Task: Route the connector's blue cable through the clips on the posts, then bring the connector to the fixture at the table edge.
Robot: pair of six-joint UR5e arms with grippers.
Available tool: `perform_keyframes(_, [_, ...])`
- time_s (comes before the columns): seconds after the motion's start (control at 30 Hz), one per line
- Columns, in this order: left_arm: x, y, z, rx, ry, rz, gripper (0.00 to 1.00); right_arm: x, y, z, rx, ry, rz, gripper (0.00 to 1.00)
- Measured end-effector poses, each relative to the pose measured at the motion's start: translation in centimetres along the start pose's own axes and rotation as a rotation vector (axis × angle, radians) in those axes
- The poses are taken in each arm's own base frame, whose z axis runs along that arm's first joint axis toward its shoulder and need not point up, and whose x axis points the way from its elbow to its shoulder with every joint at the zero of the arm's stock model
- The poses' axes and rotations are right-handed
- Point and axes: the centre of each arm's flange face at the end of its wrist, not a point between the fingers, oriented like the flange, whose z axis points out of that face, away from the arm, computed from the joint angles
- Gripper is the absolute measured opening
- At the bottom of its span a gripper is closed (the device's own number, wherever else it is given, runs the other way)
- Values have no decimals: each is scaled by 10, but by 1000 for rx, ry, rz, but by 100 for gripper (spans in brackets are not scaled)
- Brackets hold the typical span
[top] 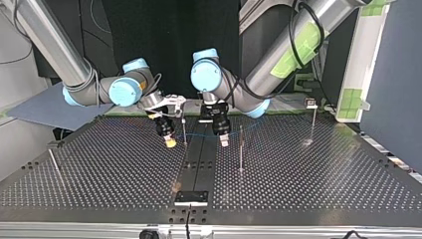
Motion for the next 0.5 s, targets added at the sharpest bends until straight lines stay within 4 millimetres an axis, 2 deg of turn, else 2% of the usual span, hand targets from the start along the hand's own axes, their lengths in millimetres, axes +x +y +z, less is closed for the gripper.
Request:
perform_keyframes(0.13, [0,0,1,-3,-5,23,60,0,0,0,0,0,0,0])
perform_keyframes(0.17, [0,0,1,-3,-6,30,54,0,0,0,0,0,0,0])
perform_keyframes(0.3, [2,0,2,-4,-6,45,47,0,0,0,0,-2,0,0])
perform_keyframes(0.33, [3,0,3,-4,-5,49,38,0,0,0,0,-2,0,0])
perform_keyframes(0.4, [7,-1,3,-3,-2,58,32,0,0,0,0,-2,1,0])
perform_keyframes(0.5, [19,-4,4,1,9,77,32,0,0,0,0,-3,1,0])
